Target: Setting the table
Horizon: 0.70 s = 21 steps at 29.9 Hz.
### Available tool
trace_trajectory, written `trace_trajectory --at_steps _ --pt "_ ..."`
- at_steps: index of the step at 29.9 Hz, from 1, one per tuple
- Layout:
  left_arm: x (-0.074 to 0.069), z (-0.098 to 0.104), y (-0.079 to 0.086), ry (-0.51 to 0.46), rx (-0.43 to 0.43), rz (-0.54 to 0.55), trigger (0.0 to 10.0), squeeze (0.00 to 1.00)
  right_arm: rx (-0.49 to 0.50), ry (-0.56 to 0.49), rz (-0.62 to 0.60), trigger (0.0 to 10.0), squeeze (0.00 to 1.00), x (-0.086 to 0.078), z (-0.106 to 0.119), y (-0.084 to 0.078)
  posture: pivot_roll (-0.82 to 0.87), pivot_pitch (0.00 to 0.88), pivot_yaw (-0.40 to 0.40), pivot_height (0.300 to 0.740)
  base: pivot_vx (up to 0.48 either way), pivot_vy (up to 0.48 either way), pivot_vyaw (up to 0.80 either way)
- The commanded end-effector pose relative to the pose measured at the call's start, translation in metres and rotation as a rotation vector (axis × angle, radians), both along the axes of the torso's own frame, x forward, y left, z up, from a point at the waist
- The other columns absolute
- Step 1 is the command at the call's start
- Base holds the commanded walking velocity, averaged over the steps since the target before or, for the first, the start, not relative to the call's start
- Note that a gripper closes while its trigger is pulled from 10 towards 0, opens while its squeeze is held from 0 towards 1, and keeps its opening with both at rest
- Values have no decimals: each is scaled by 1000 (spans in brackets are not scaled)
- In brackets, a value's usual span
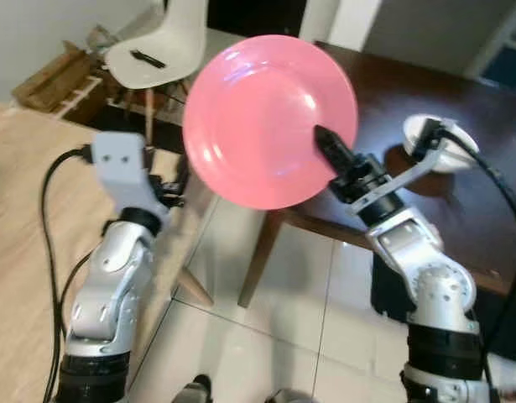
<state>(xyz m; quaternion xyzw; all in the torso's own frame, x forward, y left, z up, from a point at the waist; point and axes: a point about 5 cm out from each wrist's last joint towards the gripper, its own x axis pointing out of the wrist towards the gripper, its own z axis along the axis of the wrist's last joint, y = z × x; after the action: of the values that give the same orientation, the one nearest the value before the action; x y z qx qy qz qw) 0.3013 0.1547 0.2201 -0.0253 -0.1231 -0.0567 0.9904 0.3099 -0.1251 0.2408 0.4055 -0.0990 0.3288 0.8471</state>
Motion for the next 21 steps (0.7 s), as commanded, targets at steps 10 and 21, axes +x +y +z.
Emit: trace_trajectory --at_steps 10,21 --pt "3 10 4 -28 51 -7 10000 0 87 24 34 10000 0 3 -8 9 -117 60 -35 740 0 0 750" --pt "-3 29 5 -115 133 57 10000 0 131 63 24 10000 0 5 -16 -3 -105 68 1 740 0 0 750"
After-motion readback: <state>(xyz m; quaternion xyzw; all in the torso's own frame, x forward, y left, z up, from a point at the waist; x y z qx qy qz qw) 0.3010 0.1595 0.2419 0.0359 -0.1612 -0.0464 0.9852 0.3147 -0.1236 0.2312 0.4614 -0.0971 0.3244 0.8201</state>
